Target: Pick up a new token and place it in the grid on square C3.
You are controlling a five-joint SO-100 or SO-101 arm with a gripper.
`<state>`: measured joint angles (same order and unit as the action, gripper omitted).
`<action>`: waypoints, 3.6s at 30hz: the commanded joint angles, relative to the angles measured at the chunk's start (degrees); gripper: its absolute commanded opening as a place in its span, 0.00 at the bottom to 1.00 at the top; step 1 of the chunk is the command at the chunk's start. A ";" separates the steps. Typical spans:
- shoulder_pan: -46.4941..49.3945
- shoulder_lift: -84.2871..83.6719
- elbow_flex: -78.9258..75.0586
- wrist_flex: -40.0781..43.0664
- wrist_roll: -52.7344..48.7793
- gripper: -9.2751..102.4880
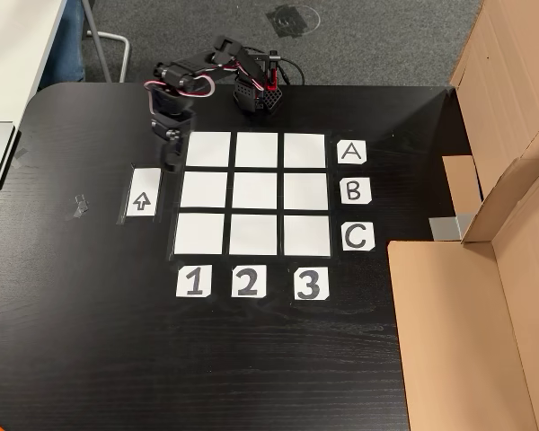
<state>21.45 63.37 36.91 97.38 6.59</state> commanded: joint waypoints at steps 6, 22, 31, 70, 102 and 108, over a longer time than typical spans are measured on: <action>-11.07 7.38 4.57 -1.14 3.78 0.07; -23.91 1.32 4.13 -7.38 6.77 0.07; -28.21 -4.48 0.88 -10.72 7.29 0.07; -41.75 -28.74 -17.05 -21.97 8.53 0.07; -43.59 -32.70 -18.11 -20.13 13.18 0.09; -43.68 -32.78 -18.11 -20.04 13.36 0.25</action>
<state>-21.80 30.06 21.27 76.99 19.60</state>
